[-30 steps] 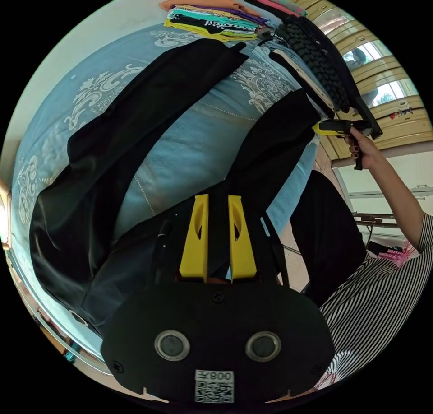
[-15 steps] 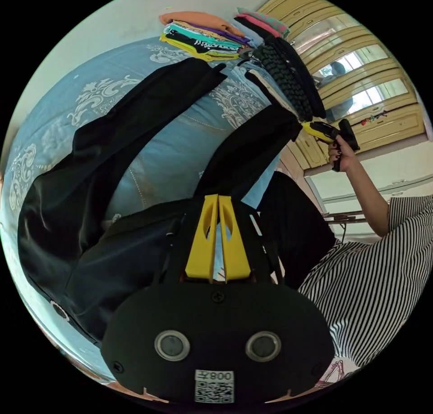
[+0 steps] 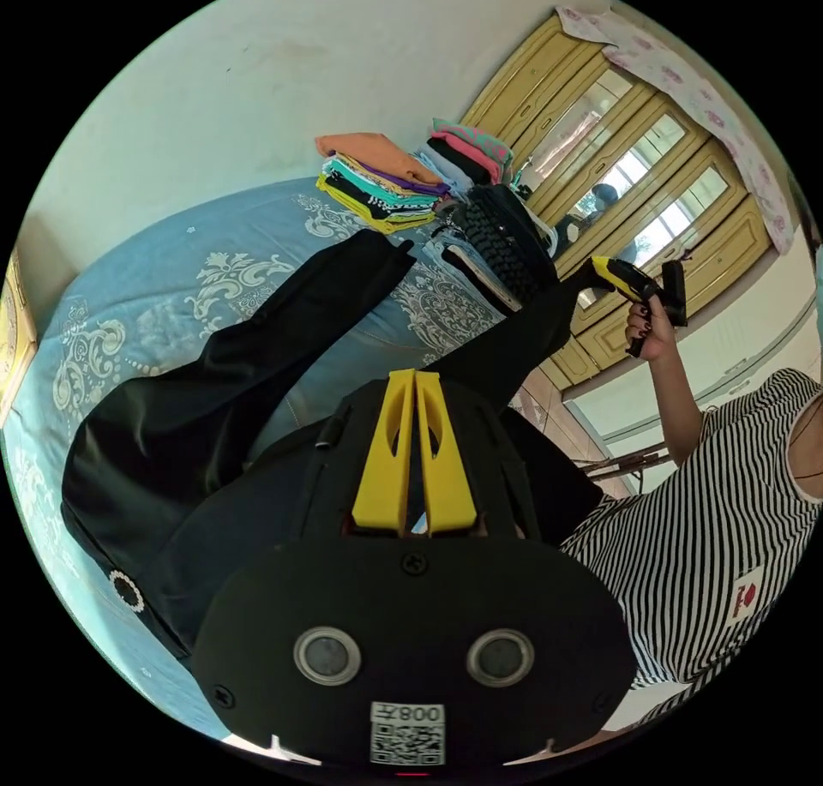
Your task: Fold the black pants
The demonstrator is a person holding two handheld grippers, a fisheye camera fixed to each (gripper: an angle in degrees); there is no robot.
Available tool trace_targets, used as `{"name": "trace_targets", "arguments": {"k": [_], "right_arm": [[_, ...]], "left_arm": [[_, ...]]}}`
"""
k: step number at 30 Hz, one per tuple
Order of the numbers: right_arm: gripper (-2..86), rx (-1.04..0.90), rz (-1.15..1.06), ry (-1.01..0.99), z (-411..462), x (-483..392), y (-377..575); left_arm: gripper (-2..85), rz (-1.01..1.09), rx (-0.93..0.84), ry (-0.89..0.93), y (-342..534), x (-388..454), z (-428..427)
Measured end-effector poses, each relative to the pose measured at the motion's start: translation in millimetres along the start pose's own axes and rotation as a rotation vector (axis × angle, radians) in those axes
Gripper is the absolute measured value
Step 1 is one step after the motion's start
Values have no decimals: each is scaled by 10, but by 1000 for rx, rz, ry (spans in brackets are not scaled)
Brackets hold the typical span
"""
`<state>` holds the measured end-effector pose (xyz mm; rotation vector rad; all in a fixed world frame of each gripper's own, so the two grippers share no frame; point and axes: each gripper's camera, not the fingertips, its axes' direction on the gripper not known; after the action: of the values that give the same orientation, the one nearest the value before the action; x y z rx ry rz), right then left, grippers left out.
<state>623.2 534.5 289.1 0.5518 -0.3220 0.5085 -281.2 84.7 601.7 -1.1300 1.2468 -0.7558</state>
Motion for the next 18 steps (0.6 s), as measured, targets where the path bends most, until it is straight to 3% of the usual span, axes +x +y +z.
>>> {"name": "trace_targets", "arguments": {"k": [2,6,8,14,18], "right_arm": [[0,-75,4,13,367,115,-328],[0,-362,138,301,1456,607,-887],[0,-436,146,352,1722,659,-962],[5,-548,-35,200,2136,362,-797],[30,-580,-24,103,2437,308,-887]], "left_arm": [[3,-49,-20,2,-38,-162,56],[10,-212,-70,-31,0,-622,132],[17,-279,-77,-34,85,-800,69],[35,-406,-139,-57,551,-1220,-302],[43,-534,-94,-91,708,-1592,-679]]}}
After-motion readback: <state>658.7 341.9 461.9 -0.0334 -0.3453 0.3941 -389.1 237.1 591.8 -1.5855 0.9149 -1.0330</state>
